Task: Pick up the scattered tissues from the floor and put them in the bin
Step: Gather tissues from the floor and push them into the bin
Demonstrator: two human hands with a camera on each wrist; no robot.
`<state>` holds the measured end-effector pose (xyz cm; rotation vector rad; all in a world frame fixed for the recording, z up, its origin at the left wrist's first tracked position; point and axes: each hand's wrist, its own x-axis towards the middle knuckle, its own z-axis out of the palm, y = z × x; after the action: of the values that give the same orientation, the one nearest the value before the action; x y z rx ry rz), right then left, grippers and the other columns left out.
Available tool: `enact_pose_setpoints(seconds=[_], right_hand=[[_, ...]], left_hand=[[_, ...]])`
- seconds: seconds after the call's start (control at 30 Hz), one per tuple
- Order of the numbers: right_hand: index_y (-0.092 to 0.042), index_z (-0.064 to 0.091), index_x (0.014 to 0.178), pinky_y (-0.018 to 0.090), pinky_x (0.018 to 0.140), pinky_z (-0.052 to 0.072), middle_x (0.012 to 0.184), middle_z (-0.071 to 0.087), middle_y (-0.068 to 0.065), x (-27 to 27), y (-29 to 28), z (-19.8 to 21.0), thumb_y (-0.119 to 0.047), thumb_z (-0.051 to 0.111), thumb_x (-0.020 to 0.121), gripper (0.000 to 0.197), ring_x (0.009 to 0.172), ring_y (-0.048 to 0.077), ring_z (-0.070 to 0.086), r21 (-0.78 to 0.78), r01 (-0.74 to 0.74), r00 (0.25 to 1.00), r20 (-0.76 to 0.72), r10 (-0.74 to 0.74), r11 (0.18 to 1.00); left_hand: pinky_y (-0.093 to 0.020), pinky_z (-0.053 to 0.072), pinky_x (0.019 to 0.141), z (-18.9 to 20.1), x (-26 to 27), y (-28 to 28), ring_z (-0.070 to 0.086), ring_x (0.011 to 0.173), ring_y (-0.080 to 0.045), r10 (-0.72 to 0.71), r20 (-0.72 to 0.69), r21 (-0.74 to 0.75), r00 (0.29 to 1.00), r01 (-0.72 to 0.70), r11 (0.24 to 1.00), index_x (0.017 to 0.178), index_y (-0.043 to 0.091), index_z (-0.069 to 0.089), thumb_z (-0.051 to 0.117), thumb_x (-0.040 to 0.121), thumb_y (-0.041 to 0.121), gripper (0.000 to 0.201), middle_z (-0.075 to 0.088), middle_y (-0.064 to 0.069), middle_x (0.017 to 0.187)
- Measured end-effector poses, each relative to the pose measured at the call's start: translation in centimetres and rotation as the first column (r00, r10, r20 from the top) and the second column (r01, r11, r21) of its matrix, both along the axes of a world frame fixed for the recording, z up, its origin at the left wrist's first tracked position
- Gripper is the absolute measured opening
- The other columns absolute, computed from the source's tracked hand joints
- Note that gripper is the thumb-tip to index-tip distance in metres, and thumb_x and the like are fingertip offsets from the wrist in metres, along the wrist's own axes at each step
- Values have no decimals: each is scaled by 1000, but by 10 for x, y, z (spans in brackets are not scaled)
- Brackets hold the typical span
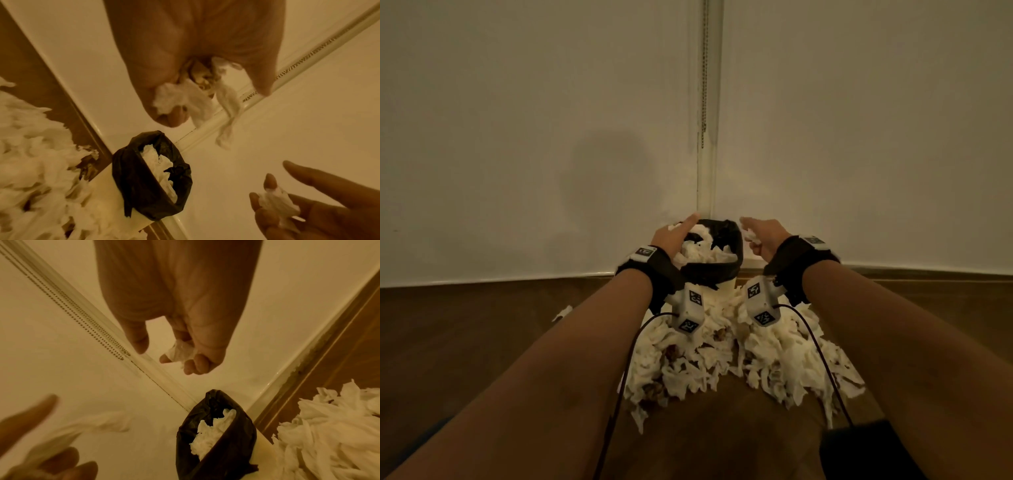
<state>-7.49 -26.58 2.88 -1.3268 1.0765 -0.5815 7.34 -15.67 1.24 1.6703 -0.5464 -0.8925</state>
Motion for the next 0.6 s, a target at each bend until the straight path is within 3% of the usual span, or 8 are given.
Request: enact_pose_setpoints(seconds=[0.07, 0.13, 0.2, 0.27, 0.37, 0.43, 0.5, 0.6], right_hand=[[-4, 57, 76, 23, 48, 31, 65, 45, 6, 5, -8, -10, -12, 53, 94, 20, 52, 14, 38, -32, 7, 1000, -30, -8, 999], [5, 62, 104, 20, 50, 39, 68, 50, 6, 9, -9, -25, 0, 44, 96, 21, 55, 14, 43, -53, -11, 999, -42, 8, 999], [9, 52, 124, 17, 52, 48, 83, 57, 15, 19, -13, -40, 9, 36, 95, 33, 62, 18, 50, -12, -8, 1000, -16, 8, 1000], [6, 44, 132, 25, 70, 54, 115, 55, 27, 35, -17, -54, 10, 38, 93, 39, 81, 29, 59, 16, -1, 1000, 4, 1, 1000], [6, 45, 129, 33, 86, 54, 124, 52, 28, 58, -29, -68, 7, 46, 93, 37, 102, 35, 61, 7, 60, 997, 45, -61, 998], [6, 54, 120, 21, 76, 55, 115, 61, 24, 69, -38, -78, 0, 53, 92, 29, 95, 27, 65, -88, 91, 996, -13, -92, 992], [4, 58, 114, 23, 70, 56, 109, 65, 23, 75, -46, -89, -4, 54, 93, 22, 86, 27, 68, -120, 106, 994, -9, -108, 987], [-4, 62, 98, 22, 60, 55, 100, 68, 18, 80, -54, -105, -6, 56, 92, 9, 68, 23, 67, -210, 151, 985, -56, -166, 966]], left_hand=[[-29, 44, 78, 1, 4, -11, 54, 84, -23, 76, 191, 36, 979, -84, 996, 70, 15, 52, 48, 94, 41, 36, 58, -10, 80], [-34, 44, 79, -4, 3, -24, 53, 82, -26, 95, 216, 3, 972, -97, 995, 67, 10, 51, 42, 98, 23, 34, 52, -7, 69], [-42, 46, 87, -12, 5, -39, 57, 87, -34, 64, 121, -71, 991, -56, 996, 102, -2, 55, 41, 97, 9, 19, 56, -15, 87], [-44, 50, 91, -23, 12, -51, 61, 96, -36, 28, 54, -110, 998, -22, 994, 128, 4, 44, 44, 96, 8, 33, 57, -20, 111], [-34, 55, 75, -42, 26, -69, 63, 80, -21, 60, 147, -106, 987, -44, 993, 110, 17, 57, 46, 95, 12, 19, 62, -10, 99], [-27, 50, 55, -54, 34, -76, 56, 60, -16, 115, 124, -106, 986, -102, 989, 110, 15, 61, 46, 95, 17, 21, 60, -3, 77], [-24, 44, 49, -67, 42, -83, 50, 52, -15, 155, 100, -47, 983, -151, 987, 119, 6, 58, 43, 97, 26, 33, 54, -1, 66], [-26, 36, 50, -78, 52, -92, 42, 46, -17, 263, 119, -45, 958, -259, 965, 116, -7, 57, 30, 95, 56, 72, 61, -24, 85]])
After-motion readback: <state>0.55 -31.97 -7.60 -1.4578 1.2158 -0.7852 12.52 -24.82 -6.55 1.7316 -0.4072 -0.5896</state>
